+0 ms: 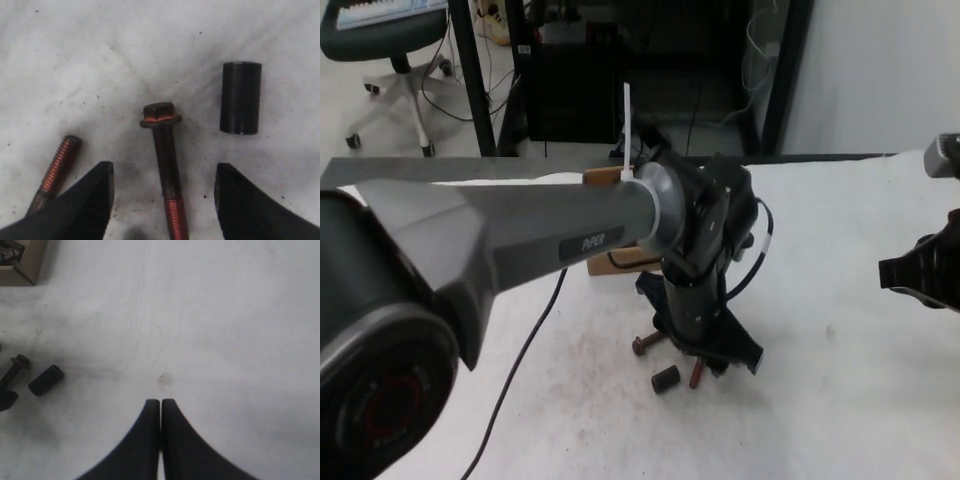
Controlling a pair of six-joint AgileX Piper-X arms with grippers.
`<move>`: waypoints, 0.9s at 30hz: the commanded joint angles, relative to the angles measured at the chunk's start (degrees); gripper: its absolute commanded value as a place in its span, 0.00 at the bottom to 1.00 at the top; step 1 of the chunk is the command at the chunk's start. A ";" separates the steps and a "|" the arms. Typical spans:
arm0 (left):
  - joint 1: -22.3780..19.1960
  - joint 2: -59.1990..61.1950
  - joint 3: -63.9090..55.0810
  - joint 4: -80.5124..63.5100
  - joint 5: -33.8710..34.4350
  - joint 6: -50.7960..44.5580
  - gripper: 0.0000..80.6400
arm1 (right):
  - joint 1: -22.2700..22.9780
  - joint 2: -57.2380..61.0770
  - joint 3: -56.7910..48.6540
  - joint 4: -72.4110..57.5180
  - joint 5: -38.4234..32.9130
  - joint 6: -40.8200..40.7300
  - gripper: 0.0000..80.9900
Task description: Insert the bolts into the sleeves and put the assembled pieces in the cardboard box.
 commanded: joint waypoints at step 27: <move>-0.12 0.36 -0.06 -1.73 -2.69 14.55 0.12 | 0.13 -0.63 -0.56 1.49 -0.89 -0.46 0.01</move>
